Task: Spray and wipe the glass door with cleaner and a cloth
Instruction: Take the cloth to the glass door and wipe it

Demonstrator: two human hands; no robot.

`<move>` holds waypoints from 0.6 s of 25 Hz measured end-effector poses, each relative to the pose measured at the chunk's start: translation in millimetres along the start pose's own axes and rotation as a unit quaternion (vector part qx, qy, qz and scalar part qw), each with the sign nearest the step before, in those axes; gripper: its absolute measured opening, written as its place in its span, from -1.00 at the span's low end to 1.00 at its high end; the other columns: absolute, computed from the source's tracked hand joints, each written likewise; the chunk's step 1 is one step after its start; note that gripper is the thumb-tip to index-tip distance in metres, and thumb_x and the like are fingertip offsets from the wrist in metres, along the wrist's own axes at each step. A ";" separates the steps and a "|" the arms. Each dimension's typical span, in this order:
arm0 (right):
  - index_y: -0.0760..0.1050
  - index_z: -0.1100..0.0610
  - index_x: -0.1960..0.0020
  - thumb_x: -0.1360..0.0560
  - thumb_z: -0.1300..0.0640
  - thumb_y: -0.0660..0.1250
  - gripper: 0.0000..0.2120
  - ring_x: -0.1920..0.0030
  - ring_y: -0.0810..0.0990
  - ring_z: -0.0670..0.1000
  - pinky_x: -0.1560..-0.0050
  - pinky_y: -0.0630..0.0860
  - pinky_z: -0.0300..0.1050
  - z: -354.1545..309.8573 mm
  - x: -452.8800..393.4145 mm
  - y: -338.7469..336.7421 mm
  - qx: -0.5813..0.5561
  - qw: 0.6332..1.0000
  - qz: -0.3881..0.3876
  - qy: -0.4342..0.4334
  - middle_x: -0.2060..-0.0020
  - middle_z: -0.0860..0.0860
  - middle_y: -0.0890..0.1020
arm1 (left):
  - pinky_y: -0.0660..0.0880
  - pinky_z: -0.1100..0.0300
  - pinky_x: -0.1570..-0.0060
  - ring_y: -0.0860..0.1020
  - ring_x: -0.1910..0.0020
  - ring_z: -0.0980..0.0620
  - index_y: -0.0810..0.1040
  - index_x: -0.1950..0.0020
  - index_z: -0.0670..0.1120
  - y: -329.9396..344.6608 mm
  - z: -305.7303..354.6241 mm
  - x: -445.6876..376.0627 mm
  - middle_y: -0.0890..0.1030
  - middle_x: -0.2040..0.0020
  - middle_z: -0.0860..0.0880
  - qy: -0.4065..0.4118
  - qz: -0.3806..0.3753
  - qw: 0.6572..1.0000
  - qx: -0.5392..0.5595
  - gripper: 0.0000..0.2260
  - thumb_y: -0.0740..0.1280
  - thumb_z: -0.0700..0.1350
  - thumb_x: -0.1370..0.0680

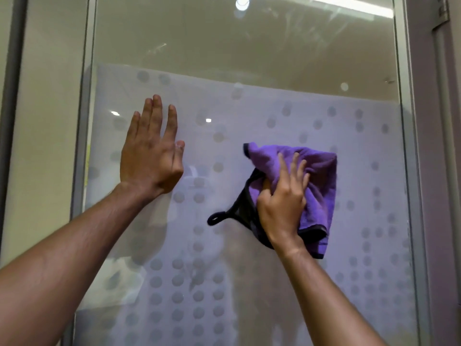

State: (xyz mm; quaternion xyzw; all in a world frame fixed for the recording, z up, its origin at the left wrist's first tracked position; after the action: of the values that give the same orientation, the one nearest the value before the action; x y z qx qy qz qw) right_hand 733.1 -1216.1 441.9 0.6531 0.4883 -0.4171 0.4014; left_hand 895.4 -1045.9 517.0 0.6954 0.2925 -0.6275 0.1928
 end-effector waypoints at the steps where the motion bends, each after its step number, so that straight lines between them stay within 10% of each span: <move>1: 0.34 0.23 -0.47 -0.36 0.30 0.22 -0.35 -0.53 0.15 0.31 -0.54 0.02 0.22 -4.0 9.0 0.8 0.000 1.000 -0.015 -0.015 -0.50 0.27 0.27 | -0.08 -0.05 -0.53 -0.10 -0.57 -0.13 -0.04 -0.58 -0.14 0.0 0.2 -0.1 -0.06 -0.59 -0.22 0.001 -0.003 1.000 -0.001 -0.40 -0.03 0.06 -0.58; 11: 0.28 0.20 -0.51 -0.48 0.24 0.24 -0.41 -0.55 0.11 0.25 -0.54 0.08 0.19 -26.8 50.4 -10.3 0.011 0.990 -0.116 -0.085 -0.53 0.23 0.21 | -0.07 -0.06 -0.53 -0.06 -0.57 -0.16 0.06 -0.57 -0.14 -20.9 -1.2 -4.0 -0.02 -0.58 -0.23 -0.004 -0.067 0.997 0.037 -0.40 0.12 0.04 -0.59; 15: 0.28 0.22 -0.50 -0.43 0.24 0.26 -0.37 -0.54 0.13 0.27 -0.54 0.06 0.17 -35.7 48.7 -16.0 0.021 0.993 -0.099 -0.058 -0.51 0.27 0.23 | 0.23 -0.02 -0.40 0.29 -0.45 -0.15 0.43 -0.40 -0.13 -47.8 14.8 -9.2 0.37 -0.44 -0.20 -0.014 -0.059 0.986 0.157 -0.44 0.26 0.12 -0.47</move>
State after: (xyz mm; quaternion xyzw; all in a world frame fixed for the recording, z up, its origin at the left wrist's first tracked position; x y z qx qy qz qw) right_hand 731.6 -1164.8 406.2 0.5849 0.5176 -0.5019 0.3717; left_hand 852.8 -1020.8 528.7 0.6895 0.2279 -0.6859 0.0477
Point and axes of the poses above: each hand's wrist, its own x-axis away from the middle knuckle, its own y-axis out of the palm, z = x × y, the point moved 1 cm from there along -x, towards the middle knuckle
